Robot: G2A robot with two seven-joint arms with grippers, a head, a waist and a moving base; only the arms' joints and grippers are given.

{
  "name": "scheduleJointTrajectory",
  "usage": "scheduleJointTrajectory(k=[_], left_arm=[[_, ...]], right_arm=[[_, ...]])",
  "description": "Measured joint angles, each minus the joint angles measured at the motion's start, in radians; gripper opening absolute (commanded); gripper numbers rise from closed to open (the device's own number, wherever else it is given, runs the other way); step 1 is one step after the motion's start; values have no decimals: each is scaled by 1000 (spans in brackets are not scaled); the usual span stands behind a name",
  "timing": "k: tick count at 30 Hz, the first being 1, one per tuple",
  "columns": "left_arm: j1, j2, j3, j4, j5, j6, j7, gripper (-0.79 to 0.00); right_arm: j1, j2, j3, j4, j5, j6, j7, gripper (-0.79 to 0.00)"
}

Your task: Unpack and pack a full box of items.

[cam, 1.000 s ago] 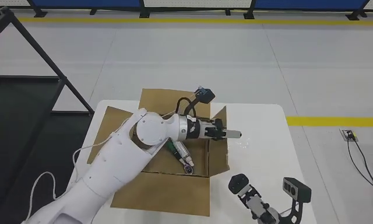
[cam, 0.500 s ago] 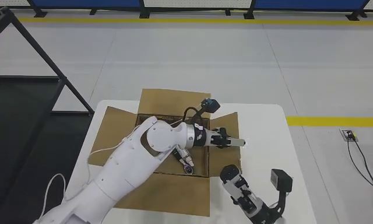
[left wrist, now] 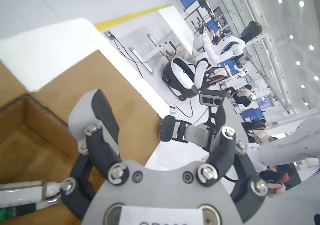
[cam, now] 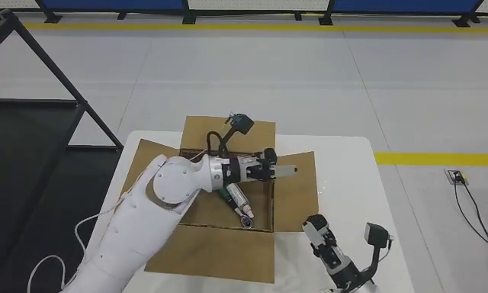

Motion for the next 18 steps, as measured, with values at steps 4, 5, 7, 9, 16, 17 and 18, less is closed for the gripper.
scheduleJointTrajectory(k=[4,5,7,9,16,17,18], left_arm=[[175,53,-206,-151,71,-5,49,0],[221,63,-256,-184,92,-5,61,0],[327,84,-369,-250,115,-6,80,0],[423,99,-467,-298,103,-16,80,0],[631,117,-639,-387,44,-75,108,0],[650,117,-655,-398,40,-97,132,0],[667,116,-668,-406,40,-123,163,0]], right_arm=[[-5,3,-1,11,10,6,-1,0],[-6,4,-2,14,11,6,1,0],[-6,5,-6,24,12,13,2,0],[-2,6,-14,35,11,22,1,0],[12,8,-40,57,-6,54,-25,0],[13,8,-43,59,-4,57,-34,0],[15,8,-44,61,-1,61,-42,0]])
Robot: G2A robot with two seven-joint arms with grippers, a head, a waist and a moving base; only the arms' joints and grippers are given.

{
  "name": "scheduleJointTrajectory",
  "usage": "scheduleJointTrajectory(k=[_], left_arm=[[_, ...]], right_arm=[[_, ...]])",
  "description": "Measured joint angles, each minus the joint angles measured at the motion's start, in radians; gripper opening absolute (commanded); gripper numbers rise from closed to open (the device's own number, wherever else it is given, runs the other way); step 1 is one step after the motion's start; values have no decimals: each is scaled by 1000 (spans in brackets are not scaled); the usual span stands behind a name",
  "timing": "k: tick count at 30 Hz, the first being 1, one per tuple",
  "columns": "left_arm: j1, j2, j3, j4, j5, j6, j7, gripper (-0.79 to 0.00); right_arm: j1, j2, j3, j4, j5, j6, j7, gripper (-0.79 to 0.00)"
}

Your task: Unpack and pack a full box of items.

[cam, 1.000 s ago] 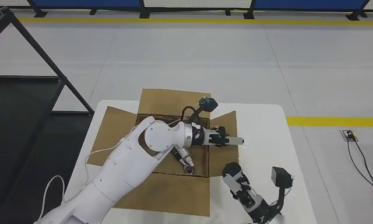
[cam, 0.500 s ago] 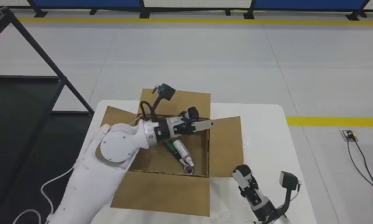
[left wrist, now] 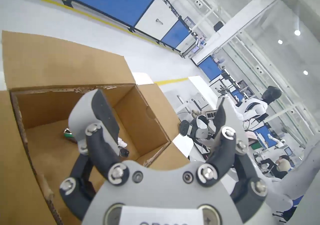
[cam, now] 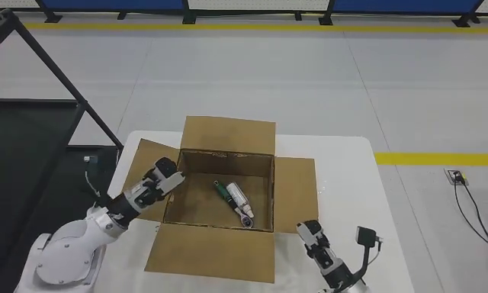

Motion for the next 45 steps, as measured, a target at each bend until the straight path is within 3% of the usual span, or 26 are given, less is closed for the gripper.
scheduleJointTrajectory(k=[4,25,39,45], left_arm=[[59,-4,-12,-10,-22,-94,103,0],[60,-4,-14,-15,-18,-76,116,0],[215,-21,-198,-20,-22,-137,512,0],[263,-30,-246,-17,-32,-148,614,0]], right_arm=[[4,-1,-10,3,7,14,-35,0],[6,-1,-14,7,3,20,-36,0],[50,9,-38,41,-22,18,10,0],[81,12,-41,58,-32,53,28,0]])
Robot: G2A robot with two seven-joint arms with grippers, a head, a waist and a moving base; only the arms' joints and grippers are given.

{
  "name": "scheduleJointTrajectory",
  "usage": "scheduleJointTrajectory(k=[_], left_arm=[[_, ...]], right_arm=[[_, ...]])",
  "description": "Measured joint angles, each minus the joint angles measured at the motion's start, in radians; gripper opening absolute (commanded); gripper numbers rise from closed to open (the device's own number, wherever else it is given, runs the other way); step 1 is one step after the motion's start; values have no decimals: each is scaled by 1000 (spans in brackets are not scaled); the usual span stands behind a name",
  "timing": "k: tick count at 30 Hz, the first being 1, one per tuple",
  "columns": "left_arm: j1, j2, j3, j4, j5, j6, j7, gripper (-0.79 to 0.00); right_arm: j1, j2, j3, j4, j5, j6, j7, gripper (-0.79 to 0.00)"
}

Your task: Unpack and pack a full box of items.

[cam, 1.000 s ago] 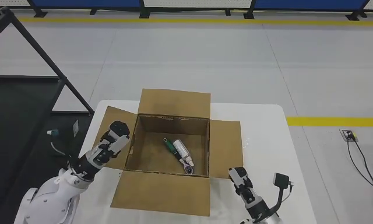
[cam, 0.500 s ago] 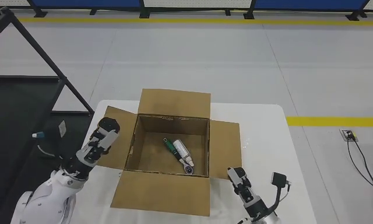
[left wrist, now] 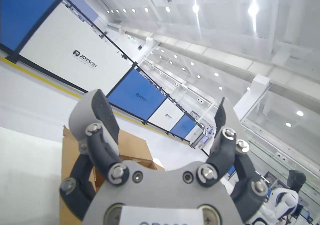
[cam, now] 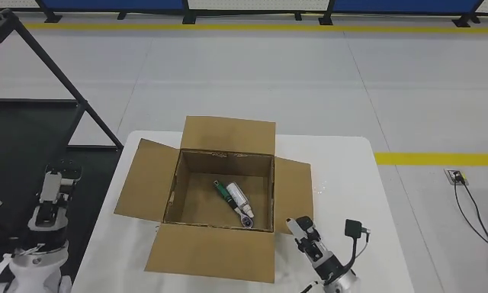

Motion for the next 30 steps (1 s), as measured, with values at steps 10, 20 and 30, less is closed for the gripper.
scheduleJointTrajectory(k=[10,20,30], left_arm=[[2,-7,4,20,0,16,8,0],[-4,-7,9,22,8,22,-3,0],[-4,-7,9,22,8,22,-3,0]], right_arm=[[36,7,-3,27,-15,41,29,0],[47,7,-39,-47,-12,8,-19,0],[127,-3,-236,-142,-196,87,30,0]])
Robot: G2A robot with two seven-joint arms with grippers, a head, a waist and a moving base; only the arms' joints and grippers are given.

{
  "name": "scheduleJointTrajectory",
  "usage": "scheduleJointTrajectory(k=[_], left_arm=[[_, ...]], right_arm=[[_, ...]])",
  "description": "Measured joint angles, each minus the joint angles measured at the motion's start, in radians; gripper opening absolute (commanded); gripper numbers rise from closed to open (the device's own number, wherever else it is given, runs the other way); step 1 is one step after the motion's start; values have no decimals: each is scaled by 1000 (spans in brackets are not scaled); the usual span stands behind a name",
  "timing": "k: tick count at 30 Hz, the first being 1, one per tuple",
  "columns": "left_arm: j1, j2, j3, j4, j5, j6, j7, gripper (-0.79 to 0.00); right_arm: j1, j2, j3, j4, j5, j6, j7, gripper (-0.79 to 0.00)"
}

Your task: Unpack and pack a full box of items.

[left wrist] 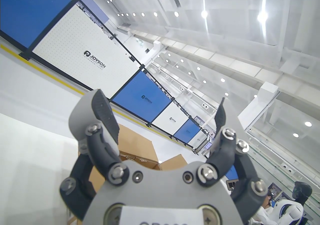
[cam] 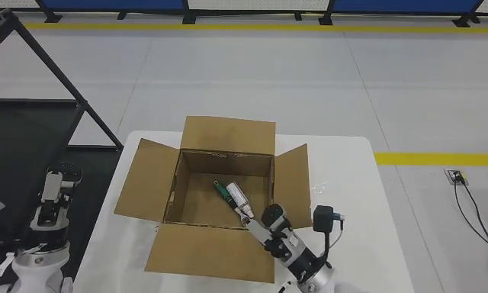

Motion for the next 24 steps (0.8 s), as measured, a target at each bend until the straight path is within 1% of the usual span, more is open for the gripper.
scheduleJointTrajectory(k=[2,4,16,19,22,24], left_arm=[[0,0,0,0,0,0,0,0],[0,0,0,0,0,0,0,0],[0,0,0,0,0,0,0,0],[3,0,6,-12,12,12,-15,0],[5,-2,9,-22,16,29,-21,0],[7,-3,6,-22,11,36,-19,0]], right_arm=[[28,-5,-43,6,12,27,28,0],[43,-8,-50,8,36,57,23,0],[45,-7,-55,12,24,40,25,0],[103,-8,-95,12,-47,50,94,0],[208,-19,-162,4,-154,147,194,0],[303,-31,-221,15,-253,249,278,0]])
